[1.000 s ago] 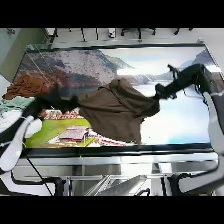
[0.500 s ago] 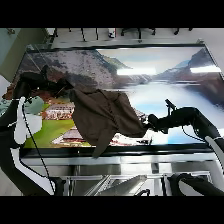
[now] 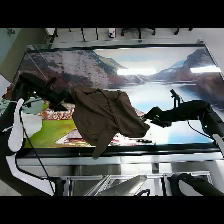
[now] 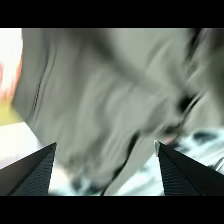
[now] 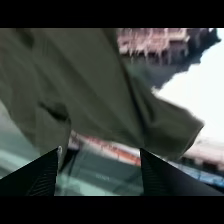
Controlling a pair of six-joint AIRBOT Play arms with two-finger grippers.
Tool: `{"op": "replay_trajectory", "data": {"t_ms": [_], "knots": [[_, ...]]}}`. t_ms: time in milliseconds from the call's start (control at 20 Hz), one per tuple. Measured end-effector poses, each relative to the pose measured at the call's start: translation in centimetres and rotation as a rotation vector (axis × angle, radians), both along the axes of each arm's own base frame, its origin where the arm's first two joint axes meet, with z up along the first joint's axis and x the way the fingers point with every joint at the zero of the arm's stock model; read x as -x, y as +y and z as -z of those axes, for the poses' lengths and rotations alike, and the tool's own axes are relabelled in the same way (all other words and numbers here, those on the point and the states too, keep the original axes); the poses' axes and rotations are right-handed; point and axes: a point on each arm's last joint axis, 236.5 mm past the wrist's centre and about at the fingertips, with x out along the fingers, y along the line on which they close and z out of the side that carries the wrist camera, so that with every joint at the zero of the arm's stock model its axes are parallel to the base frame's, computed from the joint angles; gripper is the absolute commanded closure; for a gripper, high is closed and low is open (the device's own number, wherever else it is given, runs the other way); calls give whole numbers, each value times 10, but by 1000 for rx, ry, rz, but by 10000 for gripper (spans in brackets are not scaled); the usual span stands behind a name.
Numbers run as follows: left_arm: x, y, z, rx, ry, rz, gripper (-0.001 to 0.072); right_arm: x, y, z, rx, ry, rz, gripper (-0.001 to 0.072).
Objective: Fold the shirts.
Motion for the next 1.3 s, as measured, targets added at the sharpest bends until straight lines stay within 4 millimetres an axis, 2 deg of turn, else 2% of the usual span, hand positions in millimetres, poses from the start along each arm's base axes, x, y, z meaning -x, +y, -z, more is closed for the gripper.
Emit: {"op": "replay_trajectory", "data": {"t_ms": [150, 300, 350, 400, 450, 500, 550, 600, 650, 800, 850, 1100, 1300], "knots": [[64, -19, 22, 12, 72, 9, 14, 39, 36, 16, -5, 69, -123, 159], [103, -46, 46, 47, 70, -33, 14, 51, 68, 36, 11, 75, -166, 160], [111, -53, 54, 49, 61, -45, 14, 51, 77, 44, 17, 77, -167, 200], [116, -59, 62, 45, 52, -53, 15, 51, 84, 51, 24, 77, -169, 286], [120, -65, 69, 42, 45, -54, 16, 48, 89, 58, 32, 74, -165, 284], [124, -71, 73, 46, 44, -55, 141, 43, 93, 62, 38, 68, -160, 284], [125, -75, 77, 41, 38, -50, 358, 39, 96, 66, 42, 64, -157, 283], [125, -78, 83, 32, 31, -46, 544, 34, 99, 68, 46, 60, -152, 283], [122, -80, 87, 24, 19, -44, 593, 29, 102, 70, 48, 54, -146, 283], [115, -86, 89, 25, 6, -36, 599, 19, 104, 79, 64, 53, -144, 283], [113, -87, 89, 25, 2, -36, 692, 17, 105, 82, 71, 52, -146, 283], [111, -85, 87, 16, -4, -2, 692, 1, 113, 74, 100, -36, -230, 283], [114, -84, 87, 9, 0, 16, 692, 5, 126, 67, 217, -136, -410, 284]]}}
